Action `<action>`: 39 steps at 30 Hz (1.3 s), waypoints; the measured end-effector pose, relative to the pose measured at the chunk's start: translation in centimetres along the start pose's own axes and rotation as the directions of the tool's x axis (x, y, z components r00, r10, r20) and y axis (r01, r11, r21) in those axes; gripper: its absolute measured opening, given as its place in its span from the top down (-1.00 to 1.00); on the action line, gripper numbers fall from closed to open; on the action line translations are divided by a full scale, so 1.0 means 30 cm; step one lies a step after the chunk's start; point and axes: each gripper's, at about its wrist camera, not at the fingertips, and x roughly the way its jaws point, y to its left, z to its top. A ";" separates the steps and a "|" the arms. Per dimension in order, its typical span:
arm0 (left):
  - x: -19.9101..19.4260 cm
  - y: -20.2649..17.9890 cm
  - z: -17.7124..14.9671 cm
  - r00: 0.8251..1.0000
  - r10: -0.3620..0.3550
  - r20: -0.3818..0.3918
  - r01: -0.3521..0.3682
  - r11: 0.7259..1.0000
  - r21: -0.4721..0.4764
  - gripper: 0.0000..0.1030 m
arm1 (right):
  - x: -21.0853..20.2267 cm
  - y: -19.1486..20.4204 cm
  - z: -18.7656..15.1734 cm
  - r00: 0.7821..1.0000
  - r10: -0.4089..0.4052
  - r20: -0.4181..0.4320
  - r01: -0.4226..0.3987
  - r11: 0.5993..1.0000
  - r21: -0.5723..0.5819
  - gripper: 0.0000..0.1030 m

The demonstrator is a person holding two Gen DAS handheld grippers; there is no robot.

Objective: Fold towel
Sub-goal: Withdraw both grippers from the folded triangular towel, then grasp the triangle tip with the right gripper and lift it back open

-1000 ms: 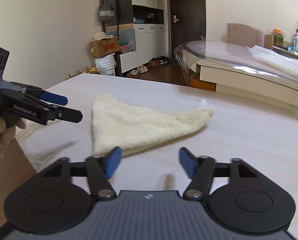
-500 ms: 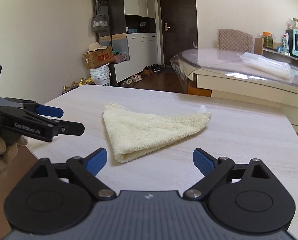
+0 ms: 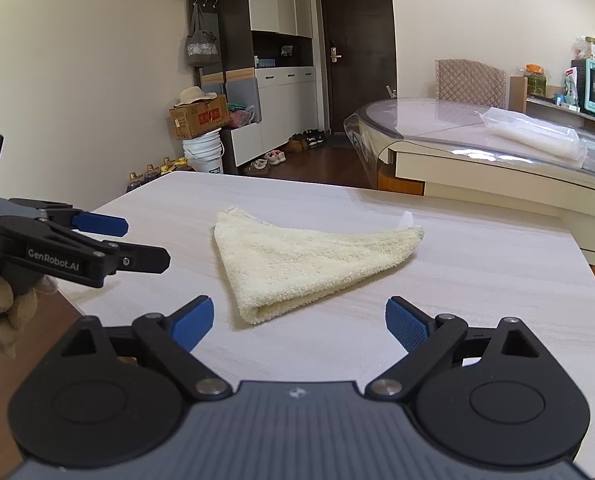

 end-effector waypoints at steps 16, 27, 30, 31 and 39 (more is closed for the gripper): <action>0.144 0.142 0.074 1.000 0.013 -0.006 -0.013 0.999 -0.041 -0.92 | 0.361 -0.335 0.174 0.998 -0.016 -0.067 0.022 0.996 0.090 -0.02; 0.201 0.223 0.083 0.999 0.041 -0.014 -0.042 0.998 -0.057 -0.92 | 0.340 -0.280 0.172 1.000 0.009 0.001 -0.009 1.000 0.002 0.76; 0.184 0.258 0.087 0.998 0.064 -0.003 -0.064 0.996 -0.059 -0.92 | 0.250 -0.161 0.193 0.986 0.161 0.043 -0.159 0.986 -0.048 0.76; 0.176 0.273 0.089 0.997 0.073 0.001 -0.073 0.996 -0.060 -0.92 | 0.233 -0.107 0.194 0.971 0.238 0.037 -0.235 0.970 -0.070 0.76; 0.135 0.371 0.085 0.994 0.113 -0.007 -0.113 0.993 -0.026 -0.92 | 0.251 0.353 0.049 0.819 0.532 -0.217 -0.574 0.763 -0.297 0.73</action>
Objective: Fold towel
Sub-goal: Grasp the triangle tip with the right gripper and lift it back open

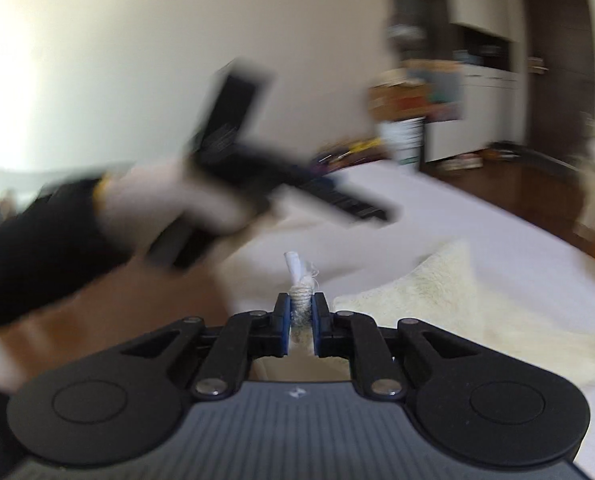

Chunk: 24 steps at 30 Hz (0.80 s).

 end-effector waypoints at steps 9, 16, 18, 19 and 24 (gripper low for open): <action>0.019 0.044 -0.020 1.000 -0.015 0.003 0.015 1.000 -0.005 -0.92 | -0.010 -0.123 0.078 0.987 -0.157 0.027 0.156 0.988 0.020 0.28; 0.013 0.064 -0.034 0.999 -0.034 0.014 0.034 0.999 -0.018 -0.92 | 0.180 -0.340 0.166 0.967 -0.247 -0.057 0.249 0.968 0.015 0.19; 0.013 0.067 -0.044 0.999 -0.042 0.011 0.043 0.999 -0.011 -0.92 | 0.241 -0.388 0.183 0.969 -0.230 -0.089 0.232 0.973 0.011 0.18; 0.014 0.068 -0.047 0.999 -0.044 0.010 0.044 0.999 -0.008 -0.92 | 0.268 -0.408 0.188 0.969 -0.224 -0.104 0.227 0.974 0.010 0.18; 0.027 0.076 -0.055 0.998 -0.057 0.007 0.057 0.998 -0.005 -0.92 | 0.373 -0.479 0.197 0.963 -0.207 -0.176 0.212 0.977 0.012 0.24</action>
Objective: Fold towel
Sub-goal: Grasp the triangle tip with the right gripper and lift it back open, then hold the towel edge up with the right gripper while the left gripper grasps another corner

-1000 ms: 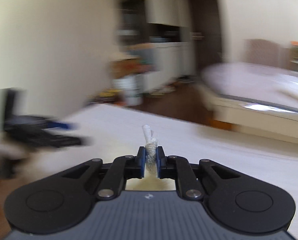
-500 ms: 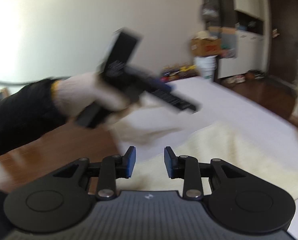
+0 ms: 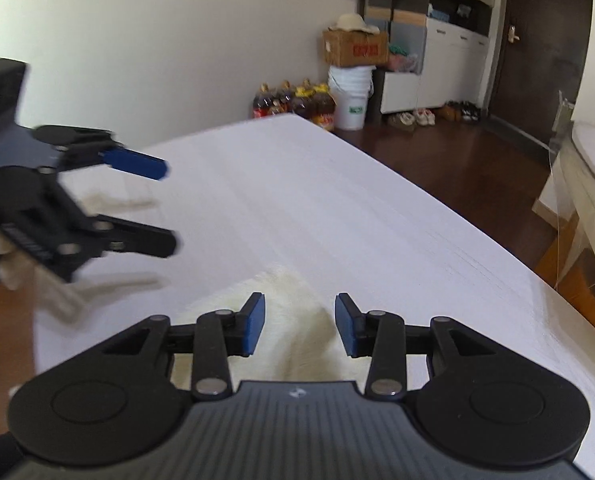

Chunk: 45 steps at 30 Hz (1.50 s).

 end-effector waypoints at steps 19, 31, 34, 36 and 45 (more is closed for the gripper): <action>0.124 -0.131 0.077 0.982 -0.169 -0.082 0.183 0.962 0.202 -0.92 | -0.652 0.235 -0.349 0.970 -0.085 0.229 0.090 0.996 -0.015 0.86; 0.238 -0.274 0.110 0.938 -0.242 -0.249 0.324 0.867 0.379 0.07 | -0.784 0.263 -0.616 0.972 -0.144 0.184 0.108 0.975 0.192 0.86; 0.241 -0.282 0.111 0.927 -0.268 -0.264 0.353 0.861 0.365 0.82 | -0.771 0.241 -0.625 0.975 -0.130 0.179 0.095 0.976 0.196 0.86; 0.246 -0.296 0.108 0.937 -0.246 -0.249 0.329 0.862 0.386 0.88 | -0.754 0.232 -0.620 0.976 -0.125 0.180 0.089 0.976 0.197 0.84; 0.345 -0.264 0.165 0.958 -0.197 -0.210 0.266 0.884 0.385 0.90 | -0.742 0.240 -0.648 0.975 -0.115 0.192 0.079 0.980 0.183 0.73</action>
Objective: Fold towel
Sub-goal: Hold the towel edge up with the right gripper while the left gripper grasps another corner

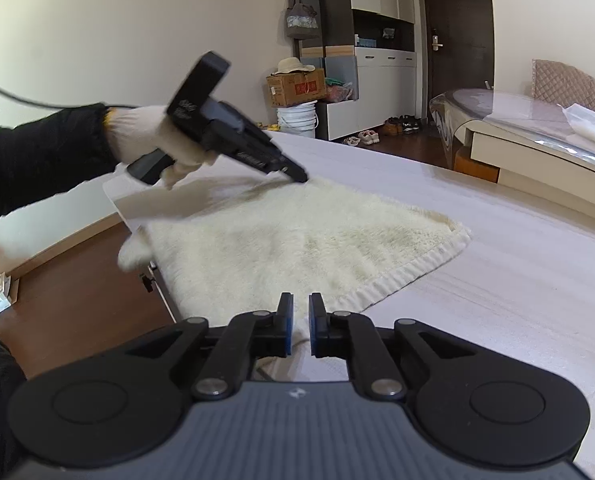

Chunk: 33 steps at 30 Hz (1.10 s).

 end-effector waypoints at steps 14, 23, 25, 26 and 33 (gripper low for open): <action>-0.166 0.021 -0.034 0.998 0.017 0.054 -0.013 0.997 -0.076 0.32 | 0.041 0.380 -0.151 0.969 -0.247 0.026 0.226 0.833 -0.505 -0.11; -0.306 -0.018 -0.153 0.998 -0.016 0.060 0.024 0.990 -0.139 0.20 | 0.173 0.482 -0.274 0.901 -0.402 0.162 0.377 0.545 -0.749 -0.31; -0.337 -0.034 -0.185 0.998 -0.027 0.063 0.036 0.988 -0.148 0.19 | 0.194 0.480 -0.283 0.888 -0.420 0.186 0.400 0.510 -0.761 -0.33; -0.349 -0.038 -0.194 0.997 -0.028 0.067 0.038 0.988 -0.151 0.18 | 0.205 0.479 -0.288 0.881 -0.429 0.200 0.413 0.491 -0.767 -0.33; -0.423 -0.061 -0.240 0.997 -0.026 0.075 0.037 0.989 -0.144 0.06 | 0.205 0.462 -0.269 0.895 -0.394 0.211 0.403 0.508 -0.762 0.23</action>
